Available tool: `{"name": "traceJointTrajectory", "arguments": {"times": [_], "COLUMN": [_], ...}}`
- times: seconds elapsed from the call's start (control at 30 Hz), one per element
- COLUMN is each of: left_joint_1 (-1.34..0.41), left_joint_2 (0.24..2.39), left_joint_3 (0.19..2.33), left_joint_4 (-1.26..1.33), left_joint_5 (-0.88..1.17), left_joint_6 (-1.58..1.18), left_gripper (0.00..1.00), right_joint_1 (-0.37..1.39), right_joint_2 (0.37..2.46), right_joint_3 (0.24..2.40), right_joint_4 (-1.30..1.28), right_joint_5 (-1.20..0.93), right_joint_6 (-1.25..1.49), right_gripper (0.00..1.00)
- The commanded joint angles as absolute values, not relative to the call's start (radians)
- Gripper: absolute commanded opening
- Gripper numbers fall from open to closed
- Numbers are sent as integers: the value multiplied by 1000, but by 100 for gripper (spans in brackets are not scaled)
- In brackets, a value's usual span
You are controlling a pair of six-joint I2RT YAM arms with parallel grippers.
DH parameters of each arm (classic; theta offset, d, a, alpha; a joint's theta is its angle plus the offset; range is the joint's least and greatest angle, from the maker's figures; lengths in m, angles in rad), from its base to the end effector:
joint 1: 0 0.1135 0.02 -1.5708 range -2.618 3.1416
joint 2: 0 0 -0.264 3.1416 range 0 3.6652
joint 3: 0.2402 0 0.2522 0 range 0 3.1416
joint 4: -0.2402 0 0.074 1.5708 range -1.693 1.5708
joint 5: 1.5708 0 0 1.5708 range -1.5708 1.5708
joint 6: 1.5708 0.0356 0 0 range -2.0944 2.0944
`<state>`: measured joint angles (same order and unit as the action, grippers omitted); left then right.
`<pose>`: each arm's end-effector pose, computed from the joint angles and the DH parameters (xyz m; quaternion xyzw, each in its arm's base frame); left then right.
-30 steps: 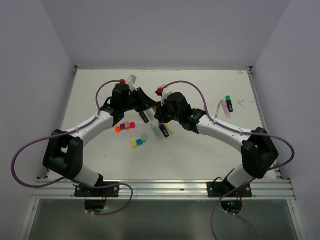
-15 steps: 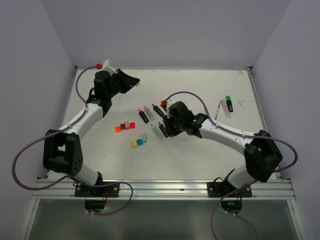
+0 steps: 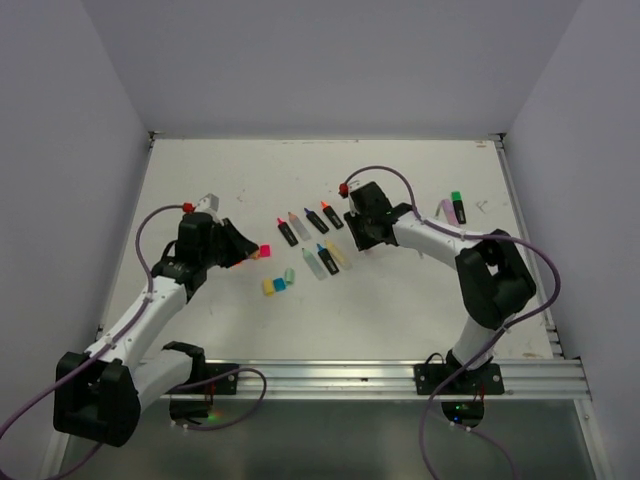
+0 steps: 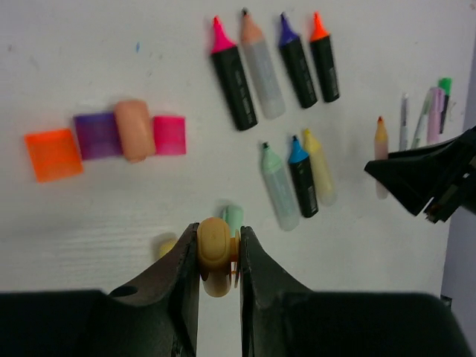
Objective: Open the pen caps
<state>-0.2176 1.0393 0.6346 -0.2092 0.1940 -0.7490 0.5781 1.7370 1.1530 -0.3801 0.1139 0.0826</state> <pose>0.2173 -0.0551 0.2370 -0.1890 0.8642 -0.2891 0.3658 0.3066 0.1952 0.1990 -0.2172 0.9279 0.0454 0.2997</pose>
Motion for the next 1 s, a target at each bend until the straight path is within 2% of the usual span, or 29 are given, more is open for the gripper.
{"name": "traceJointTrajectory", "arguments": {"times": [0.0, 0.27, 0.4, 0.6, 0.73, 0.77, 0.83, 0.9, 0.97], "left_joint_1": [-224, -236, -238, -238, -238, -238, -238, -238, -238], "left_joint_2": [1014, 977, 1002, 1078, 1086, 1085, 1074, 1065, 1048], "left_joint_3": [531, 433, 390, 347, 334, 337, 342, 347, 347], "left_joint_4": [-316, -390, -333, -239, -204, -210, -221, -241, -264], "left_joint_5": [184, 135, 179, 233, 249, 244, 238, 221, 203], "left_joint_6": [-784, -854, -864, -856, -856, -851, -851, -851, -853], "left_gripper": [0, 0, 0, 8, 23, 29, 34, 41, 49], "right_joint_1": [583, 583, 583, 583, 581, 581, 584, 583, 583], "right_joint_2": [1785, 1821, 1839, 1859, 1864, 1867, 1867, 1865, 1865], "right_joint_3": [1206, 1190, 1197, 1210, 1212, 1215, 1215, 1215, 1216], "right_joint_4": [-356, -304, -293, -296, -295, -296, -298, -296, -296], "right_joint_5": [109, 83, 49, 44, 44, 43, 40, 37, 35], "right_joint_6": [48, 63, 71, 77, 77, 78, 80, 81, 81], "right_gripper": [0, 0, 0, 0, 0, 3, 7, 15, 18]}}
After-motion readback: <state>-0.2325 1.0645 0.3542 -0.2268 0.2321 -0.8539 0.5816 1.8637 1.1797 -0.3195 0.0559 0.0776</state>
